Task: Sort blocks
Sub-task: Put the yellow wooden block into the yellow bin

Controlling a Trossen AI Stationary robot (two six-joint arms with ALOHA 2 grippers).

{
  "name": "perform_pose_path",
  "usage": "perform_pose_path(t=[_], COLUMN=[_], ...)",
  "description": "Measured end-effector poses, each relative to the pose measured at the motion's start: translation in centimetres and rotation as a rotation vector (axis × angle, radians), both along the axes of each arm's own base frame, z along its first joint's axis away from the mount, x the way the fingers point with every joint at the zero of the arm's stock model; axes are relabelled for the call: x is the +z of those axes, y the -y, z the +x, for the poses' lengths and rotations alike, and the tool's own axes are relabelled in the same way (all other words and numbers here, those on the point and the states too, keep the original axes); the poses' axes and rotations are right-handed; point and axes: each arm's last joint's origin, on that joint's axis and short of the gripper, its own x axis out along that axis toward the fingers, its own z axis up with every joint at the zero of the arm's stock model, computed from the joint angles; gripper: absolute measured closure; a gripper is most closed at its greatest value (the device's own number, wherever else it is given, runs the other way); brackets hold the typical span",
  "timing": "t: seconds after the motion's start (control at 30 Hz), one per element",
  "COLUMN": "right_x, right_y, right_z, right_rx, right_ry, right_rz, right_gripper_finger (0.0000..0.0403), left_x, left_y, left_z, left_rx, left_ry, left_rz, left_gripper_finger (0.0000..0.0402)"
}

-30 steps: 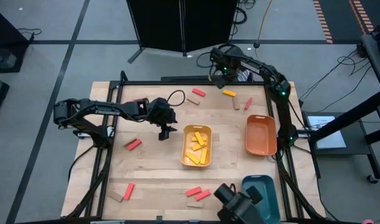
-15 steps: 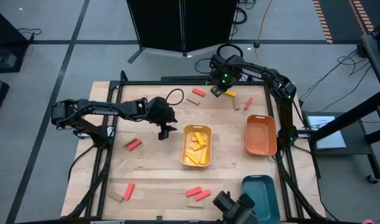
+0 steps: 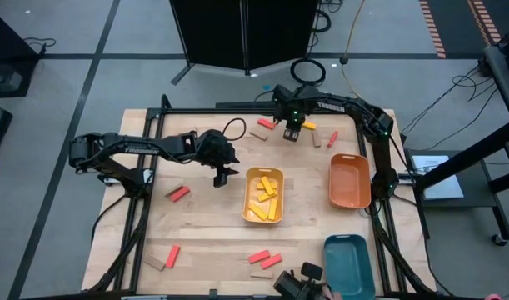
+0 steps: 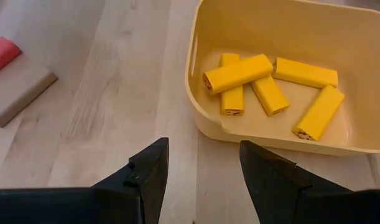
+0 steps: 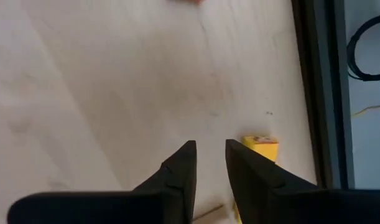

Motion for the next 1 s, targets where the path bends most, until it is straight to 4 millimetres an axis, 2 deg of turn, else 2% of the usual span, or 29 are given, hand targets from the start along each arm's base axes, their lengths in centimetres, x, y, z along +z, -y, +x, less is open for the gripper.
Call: perform_pose_path(t=[0.17, 0.3, 0.47, 0.6, 0.8, 1.0], right_x=[-0.3, -0.3, -2.5, -3.6, -3.6, -1.3], right_y=[0.9, 2.3, 3.2, 4.1, 4.9, 5.2], right_z=[-0.1, -0.9, -2.1, -2.1, -1.8, -1.1], right_rx=[-0.002, -0.066, -0.106, -0.119, -0.111, -0.121], right_ry=[0.043, 0.071, -0.046, -0.126, -0.169, -0.086], right_rz=[-0.031, -0.045, 0.059, 0.071, 0.048, 0.123], right_gripper_finger=[0.0298, 0.0251, 0.0187, 0.0155, 0.0143, 0.0148], left_x=[0.0, 0.0, 0.1, 0.5, 0.7, 0.7], left_y=[0.0, 0.0, 0.0, -0.1, -0.2, -0.2], left_z=[0.0, 0.0, 0.1, 0.4, 0.6, 0.6], left_rx=[-0.005, -0.016, -0.017, -0.016, -0.024, -0.038], left_ry=[0.000, 0.002, 0.021, 0.067, 0.096, 0.102], left_rz=[0.008, 0.020, 0.027, 0.040, 0.058, 0.076], left_gripper_finger=[0.0208, 0.0208, 0.0208, 0.0208, 0.0208, 0.0208])
